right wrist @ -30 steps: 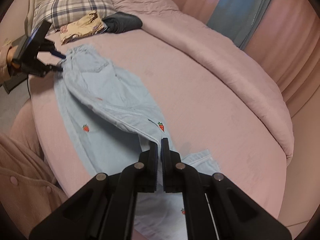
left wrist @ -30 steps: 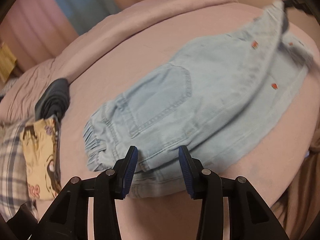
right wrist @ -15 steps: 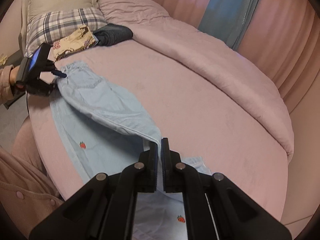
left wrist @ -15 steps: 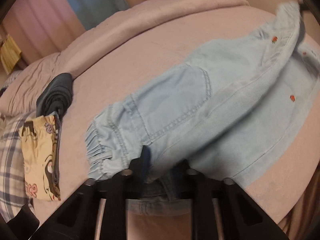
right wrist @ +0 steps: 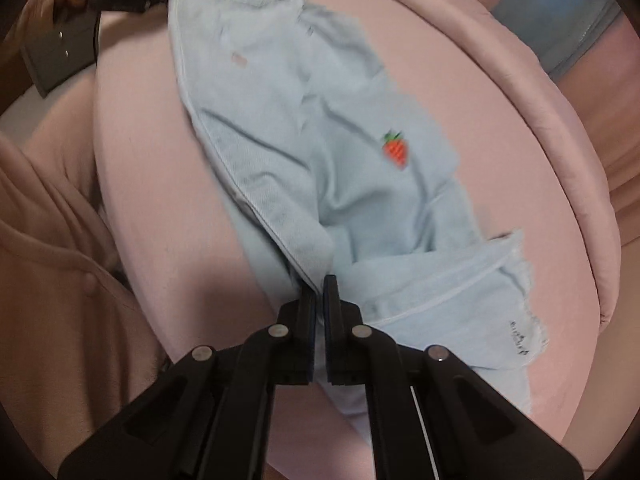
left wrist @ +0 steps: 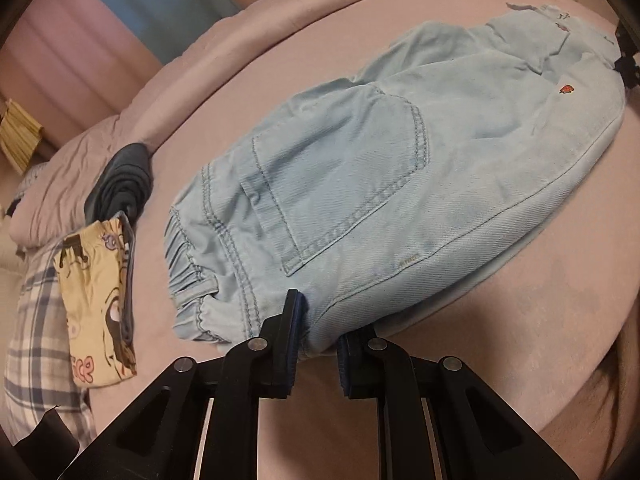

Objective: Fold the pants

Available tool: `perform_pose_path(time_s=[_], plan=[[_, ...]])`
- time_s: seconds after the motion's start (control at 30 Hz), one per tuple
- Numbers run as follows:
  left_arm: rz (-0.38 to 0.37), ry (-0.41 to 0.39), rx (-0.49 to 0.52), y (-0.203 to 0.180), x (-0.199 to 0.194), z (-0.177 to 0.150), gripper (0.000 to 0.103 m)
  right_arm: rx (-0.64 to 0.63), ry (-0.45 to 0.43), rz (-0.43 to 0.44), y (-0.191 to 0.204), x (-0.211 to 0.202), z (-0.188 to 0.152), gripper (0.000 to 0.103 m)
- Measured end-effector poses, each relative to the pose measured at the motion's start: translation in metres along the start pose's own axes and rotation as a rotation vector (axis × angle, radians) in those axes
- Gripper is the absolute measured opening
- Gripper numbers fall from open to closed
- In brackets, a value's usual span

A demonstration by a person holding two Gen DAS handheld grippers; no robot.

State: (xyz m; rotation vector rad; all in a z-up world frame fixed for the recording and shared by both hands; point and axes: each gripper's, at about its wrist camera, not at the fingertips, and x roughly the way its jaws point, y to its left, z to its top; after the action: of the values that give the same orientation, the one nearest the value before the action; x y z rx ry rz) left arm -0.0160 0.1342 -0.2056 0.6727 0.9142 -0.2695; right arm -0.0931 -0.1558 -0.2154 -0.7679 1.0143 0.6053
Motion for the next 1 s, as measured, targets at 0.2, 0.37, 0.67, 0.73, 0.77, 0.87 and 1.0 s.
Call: perform_pose_path(time_s=[0.2,0.37,0.67,0.73,0.77,0.87,1.0], plan=[[-0.029,0.040,-0.081,0.012,-0.018,-0.008,0.050,0.184,-0.003,0.089,-0.029,-0.005,-0.010,0.023],[-0.109,-0.013,-0.168,0.012,-0.054,-0.016,0.072,0.441,-0.126,0.240,-0.076,-0.051,-0.030,0.049],[-0.267,-0.197,-0.279,-0.005,-0.064,0.062,0.072,1.015,-0.021,0.149,-0.194,0.009,-0.027,0.056],[-0.288,-0.213,-0.269,-0.017,-0.055,0.082,0.072,1.091,0.062,0.155,-0.202,0.035,-0.020,0.055],[-0.289,-0.213,-0.264,-0.021,-0.050,0.090,0.072,1.089,0.098,0.125,-0.206,0.046,-0.014,0.036],[-0.317,-0.195,-0.268,-0.032,-0.030,0.111,0.072,1.076,0.099,0.111,-0.208,0.053,-0.014,0.007],[-0.311,-0.138,-0.266,-0.040,-0.007,0.120,0.072,1.139,-0.118,0.083,-0.204,-0.012,-0.044,0.006]])
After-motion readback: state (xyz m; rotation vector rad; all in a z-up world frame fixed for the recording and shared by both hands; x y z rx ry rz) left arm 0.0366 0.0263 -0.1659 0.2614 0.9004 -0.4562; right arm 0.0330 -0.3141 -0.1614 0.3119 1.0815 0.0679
